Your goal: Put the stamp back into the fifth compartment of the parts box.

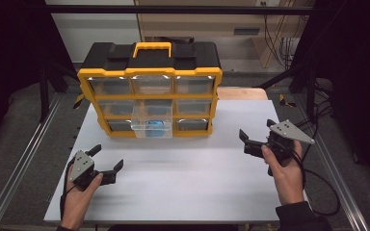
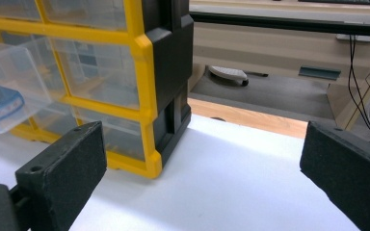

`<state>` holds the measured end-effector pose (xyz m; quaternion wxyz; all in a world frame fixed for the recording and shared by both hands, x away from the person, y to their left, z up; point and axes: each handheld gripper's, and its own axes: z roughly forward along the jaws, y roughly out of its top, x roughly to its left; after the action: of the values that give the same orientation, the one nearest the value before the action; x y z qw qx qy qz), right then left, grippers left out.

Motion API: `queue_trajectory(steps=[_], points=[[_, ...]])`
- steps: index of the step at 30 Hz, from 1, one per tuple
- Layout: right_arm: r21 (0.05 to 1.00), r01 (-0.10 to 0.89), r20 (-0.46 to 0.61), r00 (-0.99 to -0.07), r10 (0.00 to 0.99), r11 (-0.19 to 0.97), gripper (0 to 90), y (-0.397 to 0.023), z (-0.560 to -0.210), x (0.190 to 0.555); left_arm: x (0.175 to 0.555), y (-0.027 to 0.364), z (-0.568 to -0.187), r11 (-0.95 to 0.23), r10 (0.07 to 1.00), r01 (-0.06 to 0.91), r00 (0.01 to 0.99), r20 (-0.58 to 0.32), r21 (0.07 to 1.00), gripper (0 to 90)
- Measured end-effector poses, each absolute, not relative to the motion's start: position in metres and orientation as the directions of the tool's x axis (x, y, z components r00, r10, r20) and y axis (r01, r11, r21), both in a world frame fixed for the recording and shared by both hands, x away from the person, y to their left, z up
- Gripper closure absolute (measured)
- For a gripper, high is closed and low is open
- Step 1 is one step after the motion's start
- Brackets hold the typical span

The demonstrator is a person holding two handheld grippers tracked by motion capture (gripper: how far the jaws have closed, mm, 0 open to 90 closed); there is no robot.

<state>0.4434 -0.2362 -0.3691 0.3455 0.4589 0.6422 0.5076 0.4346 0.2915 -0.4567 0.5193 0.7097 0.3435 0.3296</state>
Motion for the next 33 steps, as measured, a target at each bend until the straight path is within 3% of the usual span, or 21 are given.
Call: queue_trajectory(steps=[33], points=[[0.97,0.23,0.013,-0.363,0.932,0.076,4.8,-0.239,-0.449,0.427,0.422,0.291,-0.453,-0.206,0.819,0.141,0.566,0.092,0.968,2.3]])
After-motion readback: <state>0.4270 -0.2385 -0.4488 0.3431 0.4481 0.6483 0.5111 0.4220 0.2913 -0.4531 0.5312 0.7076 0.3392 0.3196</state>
